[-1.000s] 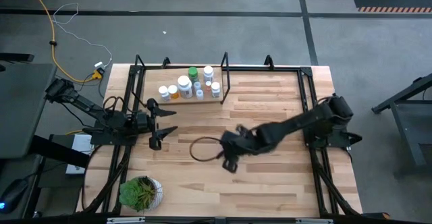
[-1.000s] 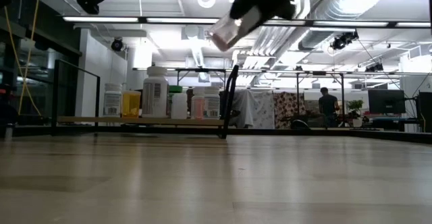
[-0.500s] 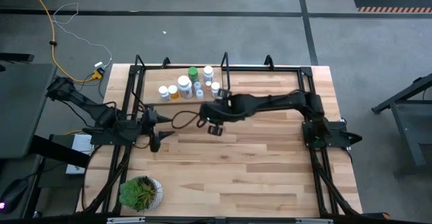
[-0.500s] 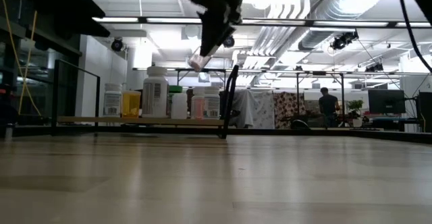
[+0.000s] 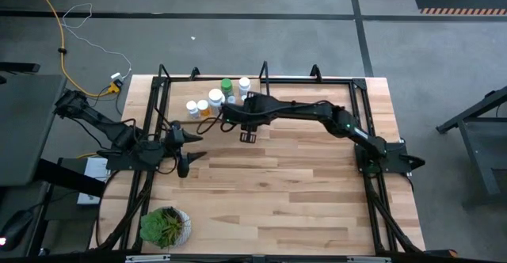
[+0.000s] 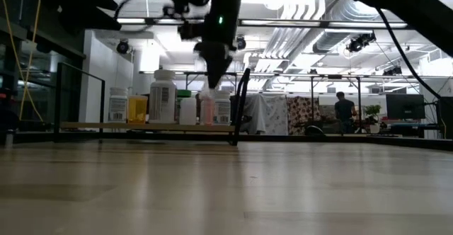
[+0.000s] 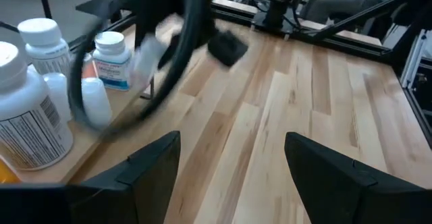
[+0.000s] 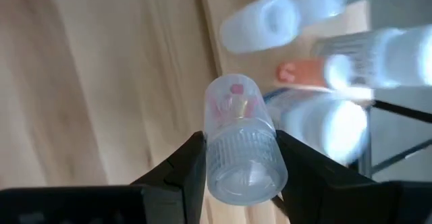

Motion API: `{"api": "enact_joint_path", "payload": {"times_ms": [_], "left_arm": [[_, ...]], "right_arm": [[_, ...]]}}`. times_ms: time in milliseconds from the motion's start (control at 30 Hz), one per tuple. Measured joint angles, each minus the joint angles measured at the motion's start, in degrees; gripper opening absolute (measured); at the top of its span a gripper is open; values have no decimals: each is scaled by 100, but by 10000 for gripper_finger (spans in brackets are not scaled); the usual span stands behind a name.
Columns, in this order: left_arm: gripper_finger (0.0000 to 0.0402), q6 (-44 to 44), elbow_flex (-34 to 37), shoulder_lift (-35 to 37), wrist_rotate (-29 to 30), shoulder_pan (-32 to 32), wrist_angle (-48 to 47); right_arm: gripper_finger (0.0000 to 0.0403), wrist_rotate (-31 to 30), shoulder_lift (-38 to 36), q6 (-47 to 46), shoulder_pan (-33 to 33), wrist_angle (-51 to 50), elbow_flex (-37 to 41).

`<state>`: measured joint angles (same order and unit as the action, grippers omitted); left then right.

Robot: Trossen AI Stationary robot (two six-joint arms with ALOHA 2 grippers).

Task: Pick and place medicine bottles onto shelf by color
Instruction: Put the small green pill bottle on the shelf

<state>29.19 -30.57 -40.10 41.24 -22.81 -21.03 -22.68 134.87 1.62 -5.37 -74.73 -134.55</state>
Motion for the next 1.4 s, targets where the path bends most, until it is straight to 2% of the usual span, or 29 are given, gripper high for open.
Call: {"api": "enact_joint_path", "payload": {"times_ms": [133, 400, 700, 867, 1400], "left_arm": [[257, 1, 0, 2, 57, -1, 27], [257, -74, 0, 2, 207, -2, 115], [257, -87, 0, 2, 190, -2, 118], [257, -87, 0, 2, 190, 0, 120], [257, -87, 0, 2, 188, -2, 120]], "right_arm": [[136, 7, 91, 99, -82, 251, 321], [136, -173, 221, 141, -189, 926, 346], [136, -113, 221, -68, -398, 822, 346], [136, 234, 221, -113, -411, 939, 346], [136, 556, 219, -315, -518, 927, 346]]}}
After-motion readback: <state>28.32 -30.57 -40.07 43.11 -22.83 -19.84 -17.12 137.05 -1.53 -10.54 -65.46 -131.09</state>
